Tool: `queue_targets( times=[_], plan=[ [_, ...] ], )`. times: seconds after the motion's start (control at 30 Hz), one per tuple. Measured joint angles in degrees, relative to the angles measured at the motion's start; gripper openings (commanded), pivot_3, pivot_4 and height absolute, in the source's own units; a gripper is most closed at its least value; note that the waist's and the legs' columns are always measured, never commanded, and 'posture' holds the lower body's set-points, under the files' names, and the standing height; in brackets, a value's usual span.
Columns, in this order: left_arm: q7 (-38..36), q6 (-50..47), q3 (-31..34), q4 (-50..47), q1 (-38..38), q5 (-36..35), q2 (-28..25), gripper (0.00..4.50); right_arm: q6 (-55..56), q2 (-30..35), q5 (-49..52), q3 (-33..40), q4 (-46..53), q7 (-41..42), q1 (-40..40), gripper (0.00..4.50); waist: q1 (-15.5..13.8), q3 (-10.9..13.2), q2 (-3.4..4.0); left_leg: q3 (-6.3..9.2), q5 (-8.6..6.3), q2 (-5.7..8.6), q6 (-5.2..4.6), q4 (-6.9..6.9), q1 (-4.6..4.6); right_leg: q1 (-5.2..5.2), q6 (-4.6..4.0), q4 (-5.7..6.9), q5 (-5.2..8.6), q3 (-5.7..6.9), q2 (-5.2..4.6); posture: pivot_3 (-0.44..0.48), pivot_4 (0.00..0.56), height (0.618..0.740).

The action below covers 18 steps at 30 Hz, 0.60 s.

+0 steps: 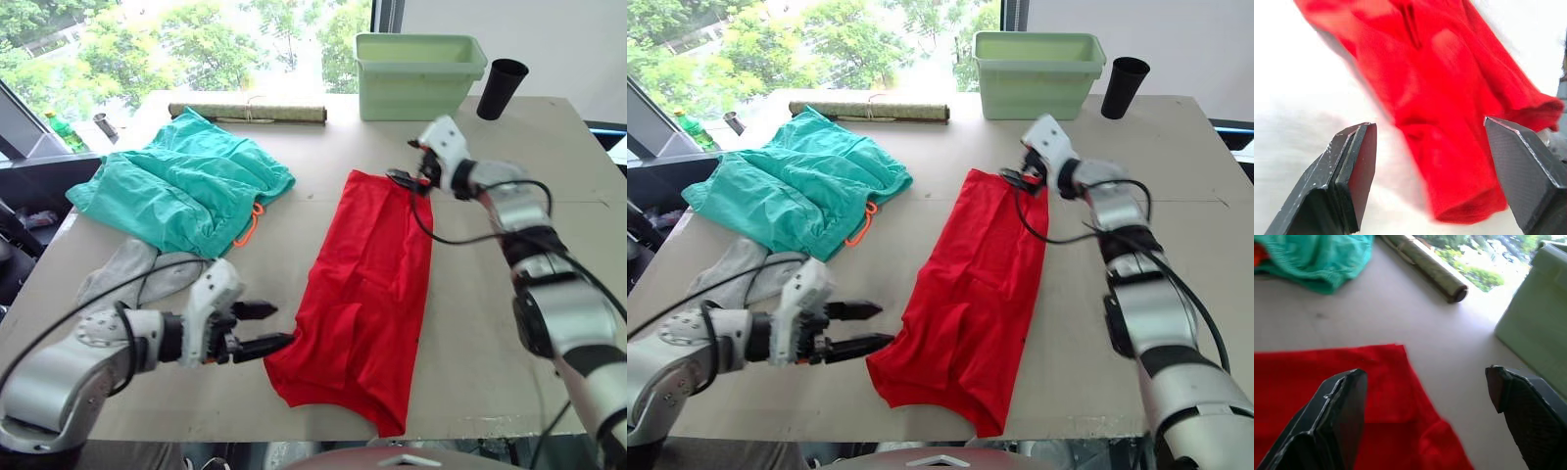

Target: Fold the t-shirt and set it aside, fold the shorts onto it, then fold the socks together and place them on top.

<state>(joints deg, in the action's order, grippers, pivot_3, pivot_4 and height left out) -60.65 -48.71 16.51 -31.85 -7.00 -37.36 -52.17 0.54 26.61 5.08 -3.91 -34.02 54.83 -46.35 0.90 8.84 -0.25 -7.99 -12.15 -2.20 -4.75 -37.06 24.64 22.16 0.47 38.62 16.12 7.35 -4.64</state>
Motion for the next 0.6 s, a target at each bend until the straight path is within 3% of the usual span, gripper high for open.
queue_targets(
  times=[0.07, 0.13, 0.2, 0.27, 0.3, 0.43, 0.6],
  plan=[
    [-2.2, 2.49, 0.13, 1.5, 0.22, 0.19, -0.75, 3.76, -3.02, 1.6, 1.94, 0.31, 6.86, 1.61, 4.46, 4.07, 0.26, 0.06, 0.1, -0.03, -0.01, -0.02, 0.02, 0.05, 0.0, 0.04, 0.0, 0.02, 0.0, -0.01, -0.02, 0.0, 0.15, 0.737],
    [-7.94, 14.61, -1.93, 8.8, 2.98, 5.98, -5.04, 3.76, -6.98, 8.89, 8.48, 5.4, 29.1, 5.19, 24.72, 4.07, -1.7, -0.06, 0.1, 0.17, -0.09, 0.02, 0.23, 0.4, -0.12, -0.11, -0.06, -0.33, 0.06, 0.31, -0.05, 0.0, 0.15, 0.737],
    [-9.8, 24.58, -4.1, 17.05, 6.49, 12.57, -6.27, 3.76, -9.68, 12.64, 11.58, 7.37, 37.86, 7.75, 36.88, 4.3, -1.83, 0.01, 0.48, 0.13, -0.09, 0.03, 0.25, 0.6, -0.07, -0.12, -0.05, -0.57, 0.03, 0.31, -0.05, 0.0, 0.15, 0.737],
    [-11.5, 35.29, -7.62, 22.16, 10.58, 17.52, -5.18, 3.76, -10.95, 14.85, 13.0, 7.82, 43.65, 9.06, 44.01, 4.3, -1.41, 0.04, 0.61, -0.03, -0.09, 0.01, 0.25, 0.59, -0.1, -0.11, -0.03, -0.6, 0.0, 0.21, -0.05, 0.0, 0.15, 0.737],
    [-12.41, 46.63, -11.11, 26.72, 15.11, 21.43, -2.06, 3.76, -10.12, 15.98, 13.26, 9.54, 47.77, 8.98, 48.6, 4.3, -1.35, 0.04, 0.62, -0.11, -0.09, 0.01, 0.23, 0.57, -0.14, -0.11, -0.05, -0.6, -0.04, 0.14, -0.05, 0.0, 0.15, 0.737],
    [-16.87, 66.98, -18.14, 38.18, 21.86, 28.1, 0.19, 3.76, -1.34, 17.09, 11.04, 13.11, 51.0, 8.77, 56.33, 4.3, -0.75, -0.01, 0.17, -0.15, -0.09, -0.04, 0.22, 0.56, -0.16, -0.08, -0.11, -0.63, -0.1, 0.1, 0.0, 0.0, 0.15, 0.737],
    [-24.53, 85.39, -25.76, 48.22, 28.84, 29.52, 3.1, 3.76, 14.14, 17.12, 5.33, 13.59, 50.8, 8.62, 63.76, 4.3, -1.38, -0.01, 0.16, -0.17, 0.05, -0.03, -0.03, 0.53, -0.05, -0.02, -0.09, -0.64, -0.09, 0.08, 0.05, 0.0, 0.15, 0.737]
  ],
)
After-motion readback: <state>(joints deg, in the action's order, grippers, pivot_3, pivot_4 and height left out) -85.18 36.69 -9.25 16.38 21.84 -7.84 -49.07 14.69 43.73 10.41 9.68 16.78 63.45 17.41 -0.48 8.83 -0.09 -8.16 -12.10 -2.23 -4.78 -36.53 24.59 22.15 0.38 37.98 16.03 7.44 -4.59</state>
